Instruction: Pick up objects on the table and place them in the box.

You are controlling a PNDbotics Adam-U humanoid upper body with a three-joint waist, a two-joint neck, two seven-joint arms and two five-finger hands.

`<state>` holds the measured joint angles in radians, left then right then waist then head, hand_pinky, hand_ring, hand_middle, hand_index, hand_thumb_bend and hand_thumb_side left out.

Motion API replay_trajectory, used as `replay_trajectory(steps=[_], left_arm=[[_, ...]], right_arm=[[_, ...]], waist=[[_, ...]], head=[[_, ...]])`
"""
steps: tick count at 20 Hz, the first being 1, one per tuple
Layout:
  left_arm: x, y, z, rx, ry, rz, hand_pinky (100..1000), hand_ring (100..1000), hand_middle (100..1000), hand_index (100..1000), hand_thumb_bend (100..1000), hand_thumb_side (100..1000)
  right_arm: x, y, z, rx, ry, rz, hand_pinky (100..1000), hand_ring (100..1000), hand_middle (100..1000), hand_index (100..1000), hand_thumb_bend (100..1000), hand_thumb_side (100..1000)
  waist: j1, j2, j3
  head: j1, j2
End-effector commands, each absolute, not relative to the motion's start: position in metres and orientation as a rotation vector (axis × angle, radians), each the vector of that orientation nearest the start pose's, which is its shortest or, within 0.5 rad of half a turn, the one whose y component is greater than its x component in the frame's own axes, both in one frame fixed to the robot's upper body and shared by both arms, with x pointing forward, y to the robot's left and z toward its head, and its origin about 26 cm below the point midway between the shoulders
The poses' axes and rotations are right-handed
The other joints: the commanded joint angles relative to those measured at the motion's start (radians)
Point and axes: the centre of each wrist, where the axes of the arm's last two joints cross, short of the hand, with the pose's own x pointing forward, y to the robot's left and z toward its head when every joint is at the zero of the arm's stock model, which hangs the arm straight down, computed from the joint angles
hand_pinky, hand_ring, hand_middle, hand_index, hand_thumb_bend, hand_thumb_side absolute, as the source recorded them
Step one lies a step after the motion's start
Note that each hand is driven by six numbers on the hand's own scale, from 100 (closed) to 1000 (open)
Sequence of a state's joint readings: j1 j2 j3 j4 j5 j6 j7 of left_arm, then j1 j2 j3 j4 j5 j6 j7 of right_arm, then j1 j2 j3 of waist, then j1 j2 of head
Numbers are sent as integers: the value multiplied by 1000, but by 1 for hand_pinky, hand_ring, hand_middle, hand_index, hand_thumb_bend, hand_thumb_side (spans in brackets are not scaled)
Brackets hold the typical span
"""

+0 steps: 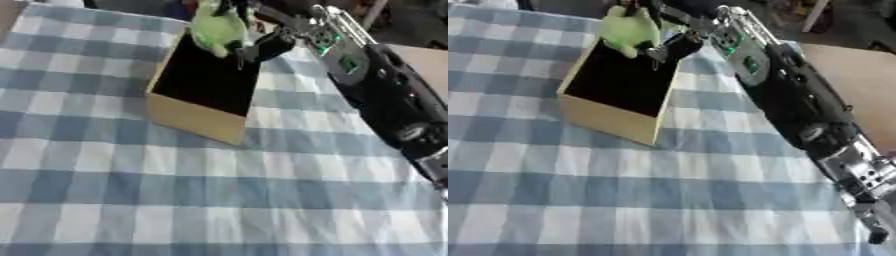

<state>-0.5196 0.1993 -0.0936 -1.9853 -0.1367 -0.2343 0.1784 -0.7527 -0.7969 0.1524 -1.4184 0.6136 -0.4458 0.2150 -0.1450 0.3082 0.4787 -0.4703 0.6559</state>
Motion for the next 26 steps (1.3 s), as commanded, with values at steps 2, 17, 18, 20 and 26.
replay_trajectory(steps=[2,17,18,20,26], left_arm=[[310,191,253,-77,3488,316,412,743,786,613,100,725],[310,192,251,-93,3499,317,410,744,788,611,100,729],[310,192,251,-93,3500,317,410,744,789,611,100,730],[310,192,251,-92,3502,317,410,744,789,611,100,730],[310,192,250,-89,3504,318,411,745,789,611,100,729]], right_arm=[[399,-341,293,1412,2402,-2108,592,428,301,538,100,100],[392,-340,279,1437,2129,-2261,703,520,399,601,100,100],[392,-339,279,1427,2113,-2274,723,557,438,636,100,100],[391,-337,280,1416,2073,-2304,773,662,525,712,100,100],[386,-331,285,1452,1888,-2401,924,841,740,861,245,100]], waist=[[4,-15,5],[8,-14,-12],[9,-14,-13],[8,-14,-15],[8,-15,-17]], head=[[-8,-13],[5,-13],[4,-12],[5,-12],[9,-9]])
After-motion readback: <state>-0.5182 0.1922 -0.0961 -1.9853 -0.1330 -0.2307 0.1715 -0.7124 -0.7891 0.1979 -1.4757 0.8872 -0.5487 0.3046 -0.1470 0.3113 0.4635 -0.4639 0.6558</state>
